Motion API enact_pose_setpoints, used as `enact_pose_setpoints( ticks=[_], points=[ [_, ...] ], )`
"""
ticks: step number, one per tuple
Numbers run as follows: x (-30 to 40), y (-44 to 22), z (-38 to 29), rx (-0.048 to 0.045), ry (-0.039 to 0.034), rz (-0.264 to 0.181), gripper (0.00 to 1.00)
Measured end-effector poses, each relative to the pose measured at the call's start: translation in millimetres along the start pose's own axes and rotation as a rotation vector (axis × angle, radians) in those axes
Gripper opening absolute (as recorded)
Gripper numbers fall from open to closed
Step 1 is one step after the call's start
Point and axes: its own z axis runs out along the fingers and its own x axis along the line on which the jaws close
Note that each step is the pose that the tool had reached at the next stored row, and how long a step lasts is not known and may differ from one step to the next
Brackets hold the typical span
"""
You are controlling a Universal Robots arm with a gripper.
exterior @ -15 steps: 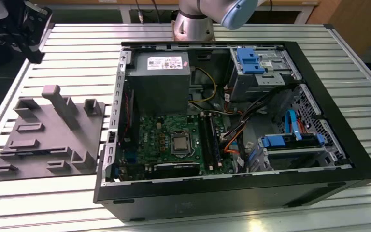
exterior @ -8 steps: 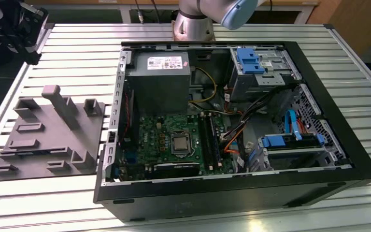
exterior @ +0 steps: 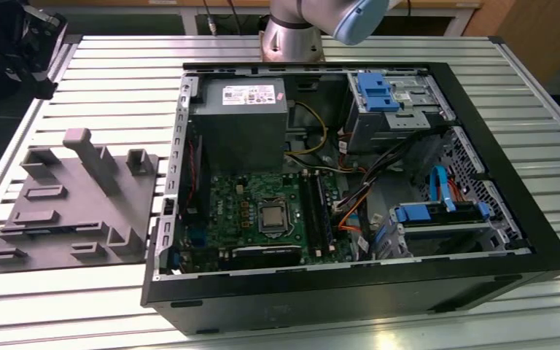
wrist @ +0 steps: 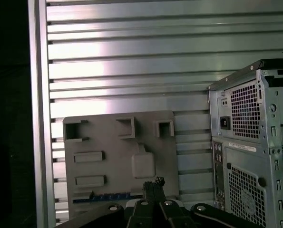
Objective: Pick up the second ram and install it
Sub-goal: 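Reach for the second ram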
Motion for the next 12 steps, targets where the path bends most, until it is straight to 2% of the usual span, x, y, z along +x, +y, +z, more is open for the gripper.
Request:
enact_pose_setpoints(
  ticks=[12],
  points=[
    [8.5, -4.5, 0.6, 0.0, 0.0, 0.0, 0.11]
  ],
)
